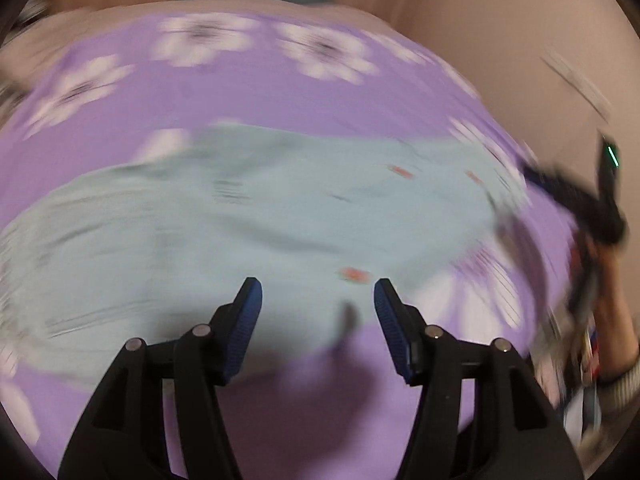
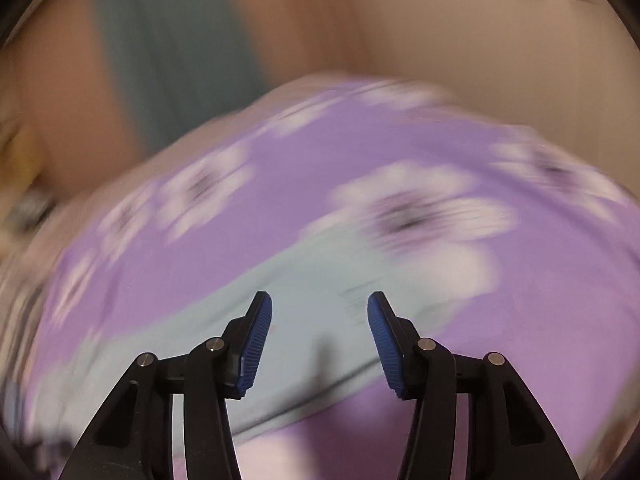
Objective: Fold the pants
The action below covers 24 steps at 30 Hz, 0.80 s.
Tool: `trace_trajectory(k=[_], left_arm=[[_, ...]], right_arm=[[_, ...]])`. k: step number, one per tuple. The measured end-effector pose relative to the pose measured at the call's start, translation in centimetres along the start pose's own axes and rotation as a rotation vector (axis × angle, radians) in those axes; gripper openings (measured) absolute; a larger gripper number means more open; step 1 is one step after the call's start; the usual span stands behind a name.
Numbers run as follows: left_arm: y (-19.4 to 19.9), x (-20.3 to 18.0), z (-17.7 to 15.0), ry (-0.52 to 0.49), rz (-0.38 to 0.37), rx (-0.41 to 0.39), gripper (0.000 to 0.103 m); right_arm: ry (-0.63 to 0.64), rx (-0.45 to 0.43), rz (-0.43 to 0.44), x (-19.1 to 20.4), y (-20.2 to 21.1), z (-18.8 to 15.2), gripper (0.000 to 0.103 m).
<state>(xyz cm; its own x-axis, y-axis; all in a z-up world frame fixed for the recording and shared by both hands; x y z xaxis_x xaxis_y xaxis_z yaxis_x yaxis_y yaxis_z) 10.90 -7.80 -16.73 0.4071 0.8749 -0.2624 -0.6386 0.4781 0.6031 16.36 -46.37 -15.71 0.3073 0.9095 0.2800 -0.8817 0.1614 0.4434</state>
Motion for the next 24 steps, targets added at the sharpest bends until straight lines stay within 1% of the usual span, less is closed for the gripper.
trace_trajectory(k=[1, 2, 3, 4, 7, 8, 9, 10, 11, 12, 13, 14, 16, 18, 19, 20, 21, 23, 24], left_arm=[[0.5, 1.8, 0.3, 0.048, 0.041, -0.016, 0.056], [1.1, 4.2, 0.6, 0.109, 0.084, -0.04, 0.056], [1.5, 5.6, 0.7, 0.135, 0.112, -0.054, 0.056], [1.9, 7.0, 0.7, 0.155, 0.15, -0.064, 0.056], [3.4, 10.9, 0.0, 0.199, 0.258, -0.086, 0.056], [3.6, 11.8, -0.5, 0.205, 0.278, -0.079, 0.056], [3.7, 12.8, -1.3, 0.21, 0.306, -0.053, 0.056], [3.4, 13.6, -2.1, 0.218, 0.32, -0.022, 0.053], [3.3, 14.0, -2.9, 0.222, 0.305, 0.001, 0.052], [3.4, 14.0, -3.3, 0.209, 0.283, 0.007, 0.051], [4.0, 13.8, -3.4, 0.184, 0.268, 0.0, 0.051], [4.4, 13.8, -3.3, 0.177, 0.256, 0.0, 0.051], [5.3, 13.9, -3.0, 0.188, 0.234, -0.011, 0.051], [6.4, 13.8, -2.0, 0.189, 0.221, -0.054, 0.052], [6.7, 13.7, -1.7, 0.18, 0.227, -0.071, 0.054], [6.8, 13.7, -1.1, 0.169, 0.227, -0.088, 0.054], [6.7, 13.4, -0.8, 0.165, 0.214, -0.099, 0.055], [5.7, 13.6, -0.1, 0.18, 0.194, -0.104, 0.055], [5.0, 13.9, 0.0, 0.181, 0.198, -0.096, 0.055]], right_arm=[[0.075, 0.055, 0.093, 3.5, -0.7, -1.4, 0.036], [0.122, 0.086, 0.139, 5.5, -1.2, -2.3, 0.031], [0.185, 0.122, 0.194, 8.1, -1.7, -3.8, 0.028], [0.237, 0.147, 0.247, 10.7, -2.0, -5.1, 0.027], [0.319, 0.2, 0.334, 14.8, -2.4, -7.9, 0.026], [0.353, 0.237, 0.358, 16.0, -2.6, -9.4, 0.026], [0.38, 0.263, 0.37, 16.6, -2.6, -10.4, 0.026], [0.411, 0.298, 0.377, 16.8, -2.6, -11.7, 0.026], [0.45, 0.345, 0.375, 16.9, -2.6, -13.2, 0.026], [0.5, 0.344, 0.369, 16.9, -2.1, -14.2, 0.026], [0.533, 0.314, 0.371, 16.9, -1.5, -14.2, 0.025], [0.553, 0.321, 0.373, 16.7, -1.0, -14.2, 0.025], [0.551, 0.362, 0.375, 16.3, -0.6, -13.6, 0.026], [0.564, 0.358, 0.388, 16.6, -0.2, -12.4, 0.026], [0.567, 0.346, 0.412, 17.3, 0.0, -12.1, 0.026], [0.558, 0.331, 0.453, 18.5, 0.0, -11.4, 0.026], [0.544, 0.32, 0.487, 19.6, -0.2, -10.8, 0.026], [0.496, 0.317, 0.554, 22.3, -1.4, -10.2, 0.026], [0.473, 0.318, 0.569, 23.6, -2.4, -10.0, 0.026]])
Point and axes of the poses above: each gripper's, at about its wrist camera, not at the fingertips, and y roughly against the way its jaws point, x to its left, z to its top, the point moved 7 cm from there along -y, roughly the way its jaws point, and after that the axes turned 12 degrees about -x, right-handed, at the moved point
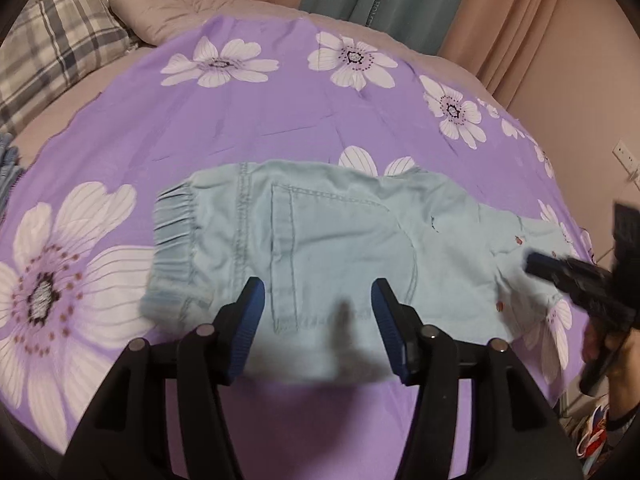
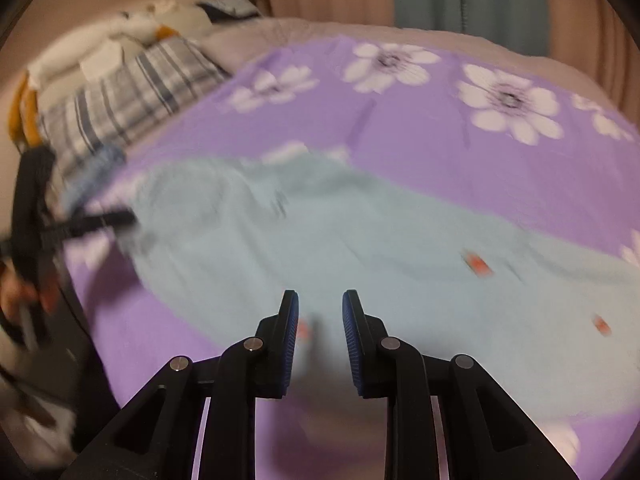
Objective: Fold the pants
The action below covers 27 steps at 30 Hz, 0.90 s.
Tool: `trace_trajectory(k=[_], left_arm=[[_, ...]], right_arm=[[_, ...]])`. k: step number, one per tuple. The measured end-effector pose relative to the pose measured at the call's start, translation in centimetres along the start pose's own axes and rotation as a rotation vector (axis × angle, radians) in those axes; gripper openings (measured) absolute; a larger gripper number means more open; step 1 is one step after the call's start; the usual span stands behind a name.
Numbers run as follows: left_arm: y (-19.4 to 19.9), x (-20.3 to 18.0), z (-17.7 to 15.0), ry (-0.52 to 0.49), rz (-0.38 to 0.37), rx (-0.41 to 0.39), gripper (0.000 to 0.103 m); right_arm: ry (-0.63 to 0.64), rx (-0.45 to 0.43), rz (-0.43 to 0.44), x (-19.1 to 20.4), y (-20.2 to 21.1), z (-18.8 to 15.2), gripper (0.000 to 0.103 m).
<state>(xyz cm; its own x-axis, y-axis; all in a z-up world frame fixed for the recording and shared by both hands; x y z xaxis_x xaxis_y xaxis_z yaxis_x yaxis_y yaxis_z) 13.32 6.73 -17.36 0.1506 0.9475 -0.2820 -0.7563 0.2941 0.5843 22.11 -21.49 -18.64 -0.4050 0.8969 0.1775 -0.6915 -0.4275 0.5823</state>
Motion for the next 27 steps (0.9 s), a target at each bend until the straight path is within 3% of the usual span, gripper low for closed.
trace_trajectory(k=[3, 6, 11, 17, 22, 24, 27], left_arm=[[-1.9, 1.1, -0.4, -0.011, 0.057, 0.038, 0.054], [-2.7, 2.0, -0.7, 0.032, 0.032, 0.055, 0.055], [-2.9, 2.0, -0.7, 0.007, 0.018, 0.055, 0.054], [-3.1, 1.9, -0.7, -0.006, 0.032, 0.074, 0.055], [-2.9, 1.9, -0.5, 0.025, 0.045, 0.081, 0.055], [-2.2, 1.5, -0.4, 0.038, 0.043, 0.067, 0.055], [-1.3, 0.2, -0.9, -0.007, 0.042, 0.058, 0.055]], right_arm=[[-0.017, -0.027, 0.019, 1.0, -4.5, 2.3, 0.026], [-0.073, 0.031, 0.046, 1.1, -9.5, 3.0, 0.023], [-0.169, 0.128, -0.026, -0.3, -14.8, 3.2, 0.01], [-0.359, 0.096, -0.078, -2.3, -15.2, 3.9, 0.009], [-0.222, -0.009, -0.066, 0.1, -9.6, 4.2, 0.009], [-0.182, 0.0, -0.024, 1.1, -7.9, 3.3, 0.009], [-0.054, 0.037, -0.039, 3.1, -5.6, 0.3, 0.009]])
Point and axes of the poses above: each gripper's, at about its wrist camera, not at the fingertips, and y roughly against the way its jaws point, x to its left, z to its top, the point moved 7 cm from there along -y, roughly the way its jaws point, and after that the axes turned 12 degrees about -x, right-handed, at the moved point
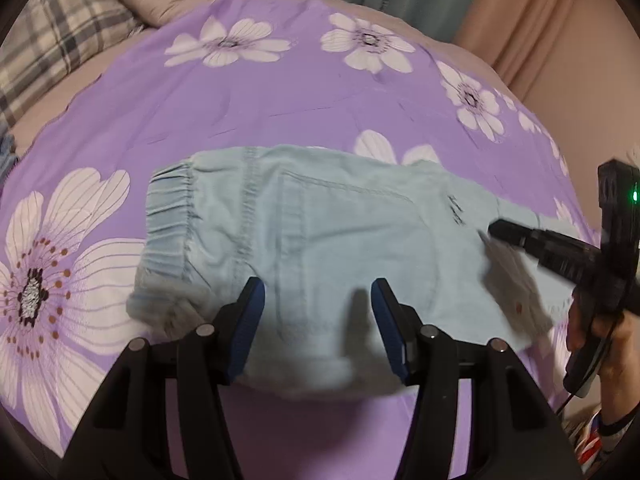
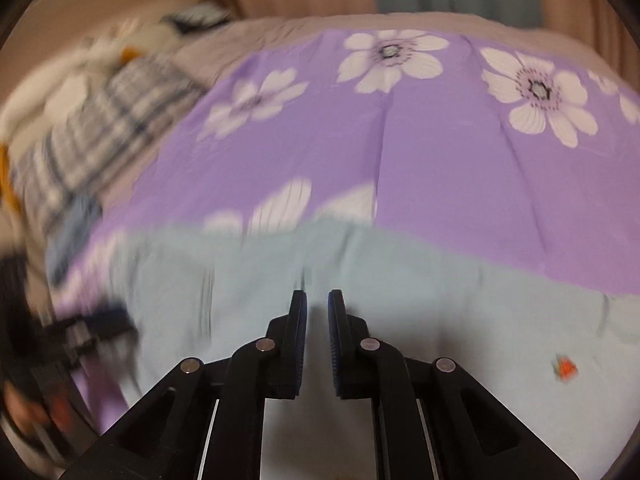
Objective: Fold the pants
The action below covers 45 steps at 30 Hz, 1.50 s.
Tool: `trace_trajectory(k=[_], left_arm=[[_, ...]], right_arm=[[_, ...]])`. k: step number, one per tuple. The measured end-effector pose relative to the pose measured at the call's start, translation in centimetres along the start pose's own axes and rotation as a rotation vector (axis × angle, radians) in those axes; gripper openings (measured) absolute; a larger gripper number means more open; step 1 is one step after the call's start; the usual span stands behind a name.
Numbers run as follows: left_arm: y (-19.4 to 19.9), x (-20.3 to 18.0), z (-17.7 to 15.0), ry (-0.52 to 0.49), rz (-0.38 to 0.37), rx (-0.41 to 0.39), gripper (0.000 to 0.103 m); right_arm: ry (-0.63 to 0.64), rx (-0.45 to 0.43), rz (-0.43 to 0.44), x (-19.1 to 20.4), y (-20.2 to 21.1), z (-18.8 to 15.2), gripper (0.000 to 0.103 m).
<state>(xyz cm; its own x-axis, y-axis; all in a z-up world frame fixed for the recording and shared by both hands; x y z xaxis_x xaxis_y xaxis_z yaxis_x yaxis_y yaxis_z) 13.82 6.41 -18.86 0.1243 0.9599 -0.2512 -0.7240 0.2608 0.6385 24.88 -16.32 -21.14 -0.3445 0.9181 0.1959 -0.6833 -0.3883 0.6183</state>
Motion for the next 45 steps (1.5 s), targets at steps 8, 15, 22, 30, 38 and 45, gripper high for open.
trace_trajectory(k=[8, 15, 22, 30, 38, 45], left_arm=[[1.2, -1.4, -4.0, -0.143, 0.072, 0.035, 0.055], [3.7, -0.9, -4.7, -0.103, 0.073, 0.032, 0.055], [3.6, -4.4, -3.1, -0.1, 0.016, -0.01, 0.055], [1.7, -7.5, -3.6, -0.096, -0.032, 0.041, 0.055], [1.6, -9.7, -3.0, -0.156, -0.05, 0.043, 0.057], [0.4, -12.7, -2.9, -0.154, -0.107, 0.062, 0.064]], right_arm=[[0.225, 0.062, -0.081, 2.1, 3.4, -6.9, 0.009], [0.042, 0.07, -0.032, -1.1, 6.8, -7.2, 0.01], [-0.26, -0.018, -0.115, -10.2, 9.6, -6.2, 0.011], [-0.415, -0.037, -0.164, -15.6, 11.8, -7.9, 0.011], [-0.531, -0.1, -0.294, -23.1, 15.8, -8.9, 0.011], [-0.641, -0.188, -0.449, -29.1, 20.3, -9.5, 0.011]])
Point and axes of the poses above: each gripper's, at about its wrist camera, not at the fingertips, and y roughly against the way its jaws point, x to its left, z to its top, the point moved 7 cm from there along -y, roughly the way its jaws point, and after that the axes turned 12 degrees about -x, right-handed, at the moved point
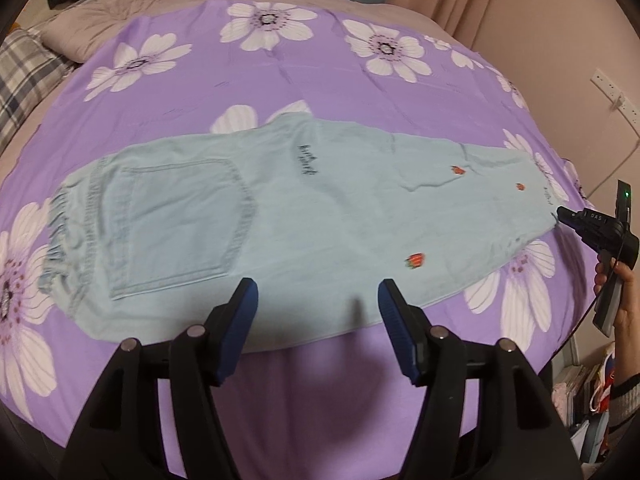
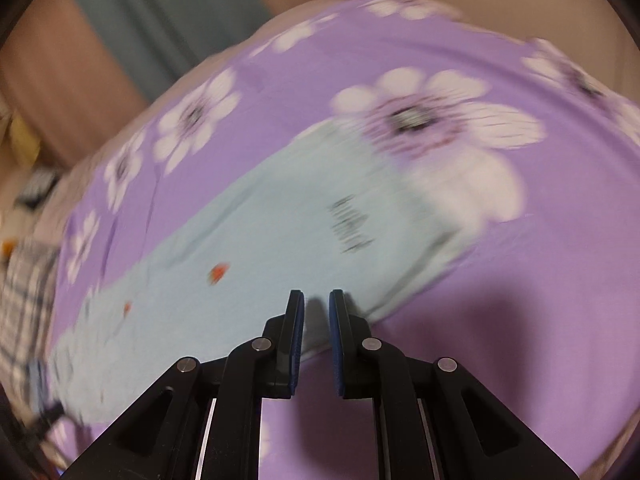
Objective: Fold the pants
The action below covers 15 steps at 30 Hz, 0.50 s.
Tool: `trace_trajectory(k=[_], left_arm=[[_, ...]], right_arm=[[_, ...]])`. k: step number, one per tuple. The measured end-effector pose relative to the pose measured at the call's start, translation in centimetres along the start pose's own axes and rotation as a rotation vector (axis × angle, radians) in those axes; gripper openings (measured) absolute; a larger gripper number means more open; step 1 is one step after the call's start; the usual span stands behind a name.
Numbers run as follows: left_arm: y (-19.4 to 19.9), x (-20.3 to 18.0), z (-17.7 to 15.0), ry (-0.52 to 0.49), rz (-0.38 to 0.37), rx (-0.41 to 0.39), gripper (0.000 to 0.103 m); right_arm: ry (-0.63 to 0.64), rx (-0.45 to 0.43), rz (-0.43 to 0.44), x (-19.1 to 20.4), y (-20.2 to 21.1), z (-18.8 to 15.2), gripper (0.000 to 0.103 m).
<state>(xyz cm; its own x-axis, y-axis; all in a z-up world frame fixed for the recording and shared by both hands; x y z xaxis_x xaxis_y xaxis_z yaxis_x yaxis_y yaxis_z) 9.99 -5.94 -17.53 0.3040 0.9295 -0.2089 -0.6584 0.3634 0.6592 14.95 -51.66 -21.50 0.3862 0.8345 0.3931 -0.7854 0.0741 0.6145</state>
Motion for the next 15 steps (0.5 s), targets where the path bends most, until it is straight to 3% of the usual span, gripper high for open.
trace_trajectory(k=[2, 4, 5, 10, 15], left_arm=[[-0.5, -1.0, 0.2, 0.014, -0.028, 0.005, 0.068], [-1.0, -2.0, 0.5, 0.03, -0.057, 0.008, 0.07], [-1.3, -2.5, 0.7, 0.035, -0.068, 0.009, 0.07], [-3.3, -5.2, 2.4, 0.085, -0.123, 0.006, 0.083], [-5.0, -7.4, 3.3, 0.103, -0.164, 0.017, 0.083]], right_arm=[[-0.071, -0.035, 0.012, -1.3, 1.2, 0.6, 0.02], [-0.114, -0.055, 0.017, -2.2, 2.1, 0.6, 0.041], [-0.136, -0.06, 0.022, -2.6, 2.5, 0.4, 0.044], [-0.201, -0.038, 0.014, -4.5, 2.3, -1.0, 0.044], [-0.253, -0.037, 0.063, -4.7, 1.0, -0.7, 0.044]])
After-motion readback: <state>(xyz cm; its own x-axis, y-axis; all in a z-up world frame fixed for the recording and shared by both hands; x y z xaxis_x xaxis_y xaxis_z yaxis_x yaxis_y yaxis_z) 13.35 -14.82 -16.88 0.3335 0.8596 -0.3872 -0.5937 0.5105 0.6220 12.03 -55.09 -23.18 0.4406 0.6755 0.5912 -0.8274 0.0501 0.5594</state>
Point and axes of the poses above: each gripper's, at about its wrist camera, not at the fingertips, and y roughly against the way its jaws point, x to its left, z to its top, the point moved 7 cm from there along -y, roughly the way its jaws point, and after that the axes turned 12 degrees about -x, right-handed, at the moved point
